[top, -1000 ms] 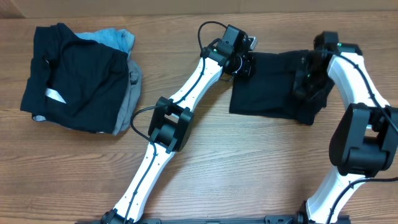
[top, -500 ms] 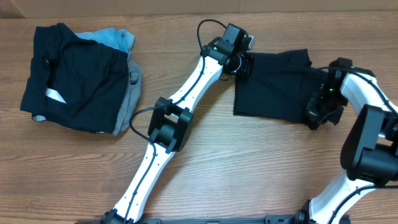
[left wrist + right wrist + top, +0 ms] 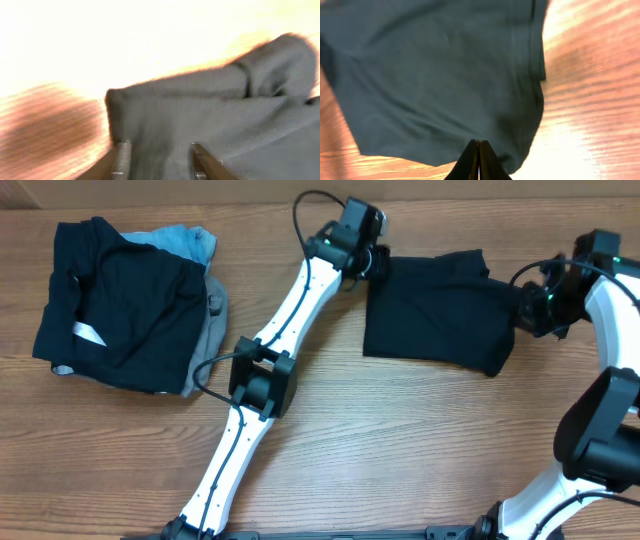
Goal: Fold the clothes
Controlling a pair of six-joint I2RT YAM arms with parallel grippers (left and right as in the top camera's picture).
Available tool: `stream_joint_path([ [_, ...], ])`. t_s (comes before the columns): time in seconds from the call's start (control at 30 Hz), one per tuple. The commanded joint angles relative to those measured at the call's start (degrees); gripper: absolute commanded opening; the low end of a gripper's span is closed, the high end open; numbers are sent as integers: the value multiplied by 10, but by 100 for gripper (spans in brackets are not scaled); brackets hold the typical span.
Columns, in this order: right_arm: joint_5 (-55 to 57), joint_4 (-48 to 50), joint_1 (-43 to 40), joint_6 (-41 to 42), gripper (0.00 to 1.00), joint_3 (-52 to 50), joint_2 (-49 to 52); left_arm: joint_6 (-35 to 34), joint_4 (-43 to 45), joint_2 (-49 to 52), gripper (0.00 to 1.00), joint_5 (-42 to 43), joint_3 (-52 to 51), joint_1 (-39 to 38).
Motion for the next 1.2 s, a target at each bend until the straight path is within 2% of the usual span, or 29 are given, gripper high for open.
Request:
stream_joint_path([
  [0.0, -16, 18, -1, -11, 4, 16, -18, -1, -33, 9, 99, 17, 70, 15],
  [0.2, -16, 52, -1, -11, 4, 16, -18, -22, -184, 9, 100, 81, 82, 56],
  [0.3, -16, 67, -1, -11, 4, 16, -18, -3, -219, 10, 100, 106, 69, 60],
  [0.47, -16, 82, -1, -11, 4, 16, -18, 16, -221, 10, 100, 131, 44, 45],
  [0.57, -9, 89, -1, -11, 4, 16, -18, 18, -188, 10, 100, 192, -5, 42],
  [0.83, 88, 105, -2, 11, 4, 16, -14, 18, -171, 10, 100, 228, -57, 30],
  [1.07, 110, 114, -4, 28, 4, 16, 35, 32, -169, 10, 100, 218, -66, 13],
  [1.17, 116, 118, -4, 42, 4, 16, 64, 44, -169, 10, 100, 185, -68, 4],
])
